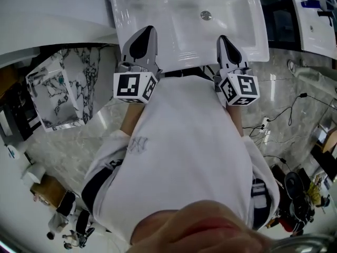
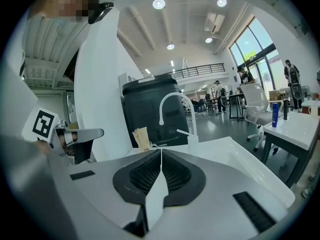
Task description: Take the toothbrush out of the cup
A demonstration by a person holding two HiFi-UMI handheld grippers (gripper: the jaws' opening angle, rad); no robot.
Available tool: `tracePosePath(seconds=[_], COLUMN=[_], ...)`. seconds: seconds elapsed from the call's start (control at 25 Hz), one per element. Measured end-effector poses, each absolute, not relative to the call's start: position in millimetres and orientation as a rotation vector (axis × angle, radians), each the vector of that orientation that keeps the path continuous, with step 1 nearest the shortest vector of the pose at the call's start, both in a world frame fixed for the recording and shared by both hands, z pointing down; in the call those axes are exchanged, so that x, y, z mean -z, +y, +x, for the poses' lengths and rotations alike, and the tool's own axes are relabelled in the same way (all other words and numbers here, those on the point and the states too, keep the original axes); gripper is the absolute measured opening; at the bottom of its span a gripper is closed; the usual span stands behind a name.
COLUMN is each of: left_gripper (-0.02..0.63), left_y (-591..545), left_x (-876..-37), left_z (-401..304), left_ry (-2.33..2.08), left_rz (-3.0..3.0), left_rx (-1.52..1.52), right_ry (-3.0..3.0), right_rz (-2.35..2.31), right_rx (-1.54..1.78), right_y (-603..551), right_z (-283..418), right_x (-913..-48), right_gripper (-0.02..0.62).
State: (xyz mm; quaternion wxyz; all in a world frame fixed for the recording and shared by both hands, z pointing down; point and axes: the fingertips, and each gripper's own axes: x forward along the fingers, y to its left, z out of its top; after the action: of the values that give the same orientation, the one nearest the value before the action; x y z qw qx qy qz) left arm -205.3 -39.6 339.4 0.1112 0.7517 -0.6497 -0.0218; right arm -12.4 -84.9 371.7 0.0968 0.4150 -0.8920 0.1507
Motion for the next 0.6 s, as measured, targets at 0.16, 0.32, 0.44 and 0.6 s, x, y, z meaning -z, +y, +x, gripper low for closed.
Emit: tracePosePath(seconds=[0.16,0.32,0.44,0.6], left_gripper=[0.017,0.017,0.017,0.017], left_y=[-40,-42,-44,-44], left_x=[-337,-334,-331,-331], left_z=[-208,-206,-204,-204], left_ry=[-1.963,-1.996,-2.013,-2.041], left_rz=[2.160,2.131,2.117,2.095], left_rx=[0.076,0.079,0.087,0.084], right_ry=[-2.664,-2.680,-2.688,-2.703], right_rz=[1.182,1.145,1.117,1.055], right_rx=[-0.435,-0.431,-0.430,-0.446], right_y=[-93,-102,-108,-110], right_z=[-14,-13,-13,-16], right_x=[-369,-366,-365,-369], right_gripper=[0.015,0.015,0.015,0.015])
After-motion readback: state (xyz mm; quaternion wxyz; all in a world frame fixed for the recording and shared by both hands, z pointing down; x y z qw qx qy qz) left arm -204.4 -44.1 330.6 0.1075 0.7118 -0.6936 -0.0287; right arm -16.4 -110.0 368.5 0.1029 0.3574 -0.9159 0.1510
